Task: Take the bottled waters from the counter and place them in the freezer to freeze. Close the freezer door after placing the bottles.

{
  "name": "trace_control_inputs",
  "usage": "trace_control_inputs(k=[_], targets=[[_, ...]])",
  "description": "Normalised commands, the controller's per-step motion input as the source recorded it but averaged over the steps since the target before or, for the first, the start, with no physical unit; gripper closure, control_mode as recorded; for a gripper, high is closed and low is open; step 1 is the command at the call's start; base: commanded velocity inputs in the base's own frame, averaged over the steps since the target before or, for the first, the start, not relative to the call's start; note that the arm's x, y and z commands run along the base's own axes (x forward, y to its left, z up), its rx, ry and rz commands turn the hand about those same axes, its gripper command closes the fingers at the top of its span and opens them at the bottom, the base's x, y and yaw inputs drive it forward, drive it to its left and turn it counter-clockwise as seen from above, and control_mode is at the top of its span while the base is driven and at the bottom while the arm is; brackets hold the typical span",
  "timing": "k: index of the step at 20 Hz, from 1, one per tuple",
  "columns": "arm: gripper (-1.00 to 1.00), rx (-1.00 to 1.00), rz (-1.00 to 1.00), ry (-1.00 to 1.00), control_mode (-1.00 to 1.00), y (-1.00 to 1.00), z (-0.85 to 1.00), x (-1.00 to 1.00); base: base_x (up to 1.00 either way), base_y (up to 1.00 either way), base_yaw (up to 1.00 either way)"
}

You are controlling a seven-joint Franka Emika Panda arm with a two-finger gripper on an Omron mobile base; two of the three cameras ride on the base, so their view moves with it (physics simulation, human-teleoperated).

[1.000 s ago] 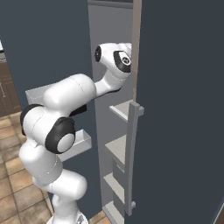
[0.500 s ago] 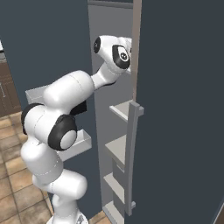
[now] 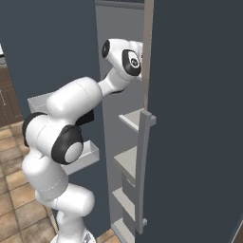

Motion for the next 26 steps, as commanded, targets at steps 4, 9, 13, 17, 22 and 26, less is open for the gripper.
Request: trace_control_inputs(k=[4,9,13,17,22,26], targets=[[1.0,0.03,0.0,0.02,-1.0,0.0,-0.22,0.0,0.0,0.0,0.0],[1.0,0.02,0.0,0.0,-1.0,0.0,-0.2,0.0,0.0,0.0,0.0],[1.0,0.02,0.0,0.0,-1.0,0.0,-0.15,0.0,0.0,0.0,0.0],[-1.0,0.0,0.0,0.0,-1.0,0.0,-0.04,0.0,0.0,0.0,0.0],[-1.0,0.0,0.0,0.0,-1.0,0.0,0.0,0.0,0.0,0.0,0.0],[-1.0,0.0,0.0,0.0,-1.0,0.0,0.0,0.0,0.0,0.0,0.0]])
